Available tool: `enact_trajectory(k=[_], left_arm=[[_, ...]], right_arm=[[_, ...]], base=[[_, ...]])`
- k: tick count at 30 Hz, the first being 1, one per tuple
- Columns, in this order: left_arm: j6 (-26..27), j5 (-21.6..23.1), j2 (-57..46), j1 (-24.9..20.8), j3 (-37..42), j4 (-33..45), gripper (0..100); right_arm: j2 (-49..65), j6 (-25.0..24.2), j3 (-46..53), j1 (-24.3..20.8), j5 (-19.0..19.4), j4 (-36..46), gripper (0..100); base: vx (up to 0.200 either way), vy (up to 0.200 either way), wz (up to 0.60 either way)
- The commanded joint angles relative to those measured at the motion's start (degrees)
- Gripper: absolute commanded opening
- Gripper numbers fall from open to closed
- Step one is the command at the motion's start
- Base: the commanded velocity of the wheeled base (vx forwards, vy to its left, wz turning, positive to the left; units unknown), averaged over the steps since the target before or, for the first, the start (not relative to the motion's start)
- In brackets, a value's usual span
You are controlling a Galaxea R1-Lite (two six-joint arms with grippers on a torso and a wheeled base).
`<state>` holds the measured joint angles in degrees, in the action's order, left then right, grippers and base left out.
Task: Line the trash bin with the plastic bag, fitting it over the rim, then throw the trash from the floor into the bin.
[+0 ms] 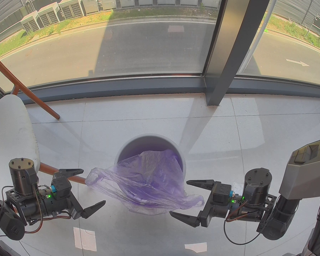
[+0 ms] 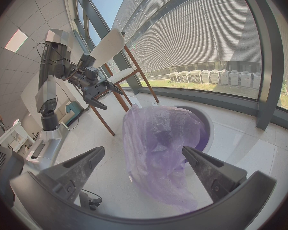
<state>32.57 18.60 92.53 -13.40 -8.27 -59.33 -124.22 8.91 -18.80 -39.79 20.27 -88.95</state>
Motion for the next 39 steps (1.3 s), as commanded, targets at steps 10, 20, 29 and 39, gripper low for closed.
enact_trajectory(k=[10, 20, 29, 39], left_arm=[[2.7, -0.7, 2.7, -0.2, -1.1, 0.3, 100], [2.4, -0.8, 7.0, -0.2, -4.5, 0.4, 100], [2.2, -0.8, 7.1, -0.1, -3.6, 0.4, 100], [2.2, -0.8, 7.7, -0.2, -3.9, 0.3, 100]], right_arm=[[-5.3, -0.6, -3.8, -2.7, -2.4, -0.3, 100], [-9.7, -5.9, -6.4, -2.0, -5.2, -0.3, 100], [-9.9, -6.3, -10.8, -0.3, -5.9, -0.3, 100], [-9.5, -6.3, -21.8, 4.7, -5.6, -0.3, 100]], base=[[0.000, 0.000, 0.00], [0.000, 0.000, 0.00], [0.000, 0.000, 0.00], [0.000, 0.000, 0.00]])
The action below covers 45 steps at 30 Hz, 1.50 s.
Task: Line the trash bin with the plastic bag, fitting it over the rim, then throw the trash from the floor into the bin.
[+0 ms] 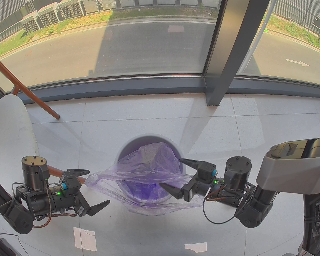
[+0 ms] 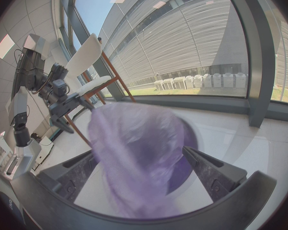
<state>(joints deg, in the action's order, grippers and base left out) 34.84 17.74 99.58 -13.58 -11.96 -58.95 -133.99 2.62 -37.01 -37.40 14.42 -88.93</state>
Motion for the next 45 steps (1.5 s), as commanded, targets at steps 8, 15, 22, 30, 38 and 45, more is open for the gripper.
enact_trajectory(k=[8, 15, 22, 30, 38, 45], left_arm=[[0.0, 0.0, 0.6, 0.0, -0.1, -0.2, 100], [0.0, 0.1, 0.6, 0.0, 0.0, -0.2, 100], [-0.7, 0.1, 2.3, 0.0, -4.8, -0.3, 100], [-2.6, 0.1, 8.3, -0.3, -15.9, -0.5, 100], [-2.4, -0.8, 12.3, -1.9, -21.8, -0.5, 100], [-3.0, -1.7, 15.9, -5.7, -24.5, -0.6, 0]], right_arm=[[0.3, 0.0, -3.8, 3.1, 0.2, -0.4, 100], [0.6, 0.1, -4.2, 2.9, 0.2, -0.4, 0], [1.4, -0.2, -4.8, 3.0, 1.3, -0.3, 0], [-0.9, -6.1, -13.4, 3.6, 2.4, 2.3, 0], [-0.9, -6.4, -21.5, 3.8, 2.5, 9.7, 0], [-1.0, -6.4, -24.4, 3.9, 2.4, 12.7, 0]], base=[[0.000, 0.000, 0.00], [0.000, 0.000, 0.00], [0.000, 0.000, 0.00], [0.000, 0.000, 0.00], [0.000, 0.000, 0.00], [0.000, 0.000, 0.00]])
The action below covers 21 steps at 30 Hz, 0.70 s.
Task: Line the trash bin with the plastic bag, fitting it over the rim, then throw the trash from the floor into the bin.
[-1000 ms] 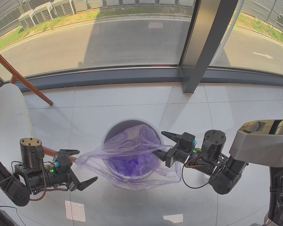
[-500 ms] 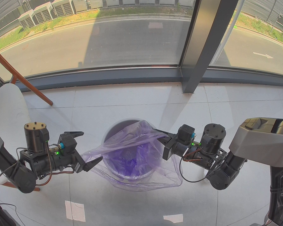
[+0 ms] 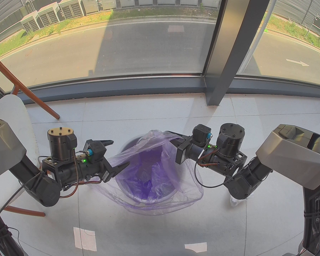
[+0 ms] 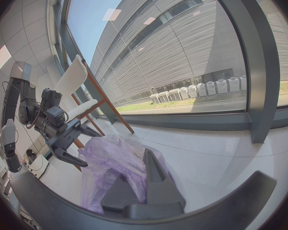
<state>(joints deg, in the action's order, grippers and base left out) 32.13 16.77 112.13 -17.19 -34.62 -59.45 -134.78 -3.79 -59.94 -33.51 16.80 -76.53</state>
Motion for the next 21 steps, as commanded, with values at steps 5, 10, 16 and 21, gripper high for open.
enact_trajectory(k=[5, 10, 16, 21], left_arm=[[-2.9, -3.2, 6.0, -1.8, -6.0, -2.8, 0], [-8.8, -9.1, 6.9, 0.6, -11.5, -2.9, 0], [-9.9, -9.8, 11.3, 0.1, -14.6, -3.4, 0], [-11.2, -11.8, 14.8, -0.5, -18.7, -3.7, 0]], right_arm=[[-0.2, 0.1, -1.6, 1.1, 0.8, 0.4, 0], [-1.0, 0.1, -1.6, 4.2, 5.3, 0.4, 0], [-5.0, 0.1, -4.3, 6.4, 7.0, 0.2, 0], [-9.2, -0.1, -11.5, 7.2, 8.3, 2.3, 0]], base=[[0.000, 0.000, 0.00], [0.000, 0.000, 0.00], [0.000, 0.000, 0.00], [0.000, 0.000, 0.00]])
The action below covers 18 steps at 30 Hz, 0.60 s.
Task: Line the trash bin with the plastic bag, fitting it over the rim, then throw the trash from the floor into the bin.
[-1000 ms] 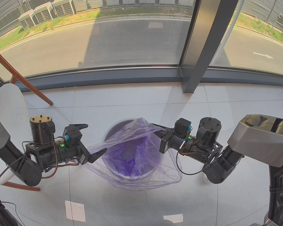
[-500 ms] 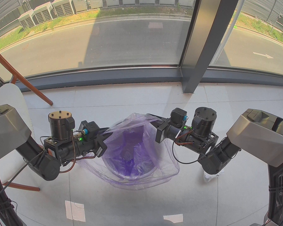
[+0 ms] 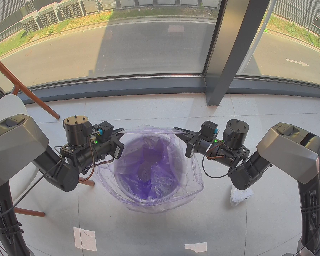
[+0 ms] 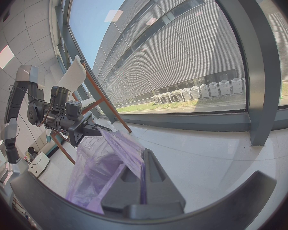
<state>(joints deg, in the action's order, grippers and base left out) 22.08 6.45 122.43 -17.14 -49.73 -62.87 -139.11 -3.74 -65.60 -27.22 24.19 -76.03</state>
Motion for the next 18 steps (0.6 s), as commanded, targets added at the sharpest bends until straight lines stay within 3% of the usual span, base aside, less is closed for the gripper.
enact_trajectory(k=[1, 14, 15, 18], left_arm=[[-1.5, -1.4, 5.1, -0.5, -3.9, -0.3, 0], [-3.8, -4.2, 7.6, -0.5, -10.6, -0.8, 0], [-3.8, -4.2, 7.6, -0.5, -10.6, -0.8, 0], [-3.8, -4.1, 7.6, -0.5, -10.3, -2.5, 0]], right_arm=[[-5.2, -0.1, -7.0, 1.1, 1.0, 2.6, 0], [-9.7, -1.7, -26.2, 3.9, 0.8, 14.7, 0], [-9.6, -1.7, -26.3, 4.0, 0.7, 15.2, 100], [-9.0, -2.1, -25.7, 4.3, 1.0, 14.9, 100]], base=[[0.000, 0.000, 0.00], [0.000, 0.000, 0.00], [0.000, 0.000, 0.00], [0.000, 0.000, 0.00]])
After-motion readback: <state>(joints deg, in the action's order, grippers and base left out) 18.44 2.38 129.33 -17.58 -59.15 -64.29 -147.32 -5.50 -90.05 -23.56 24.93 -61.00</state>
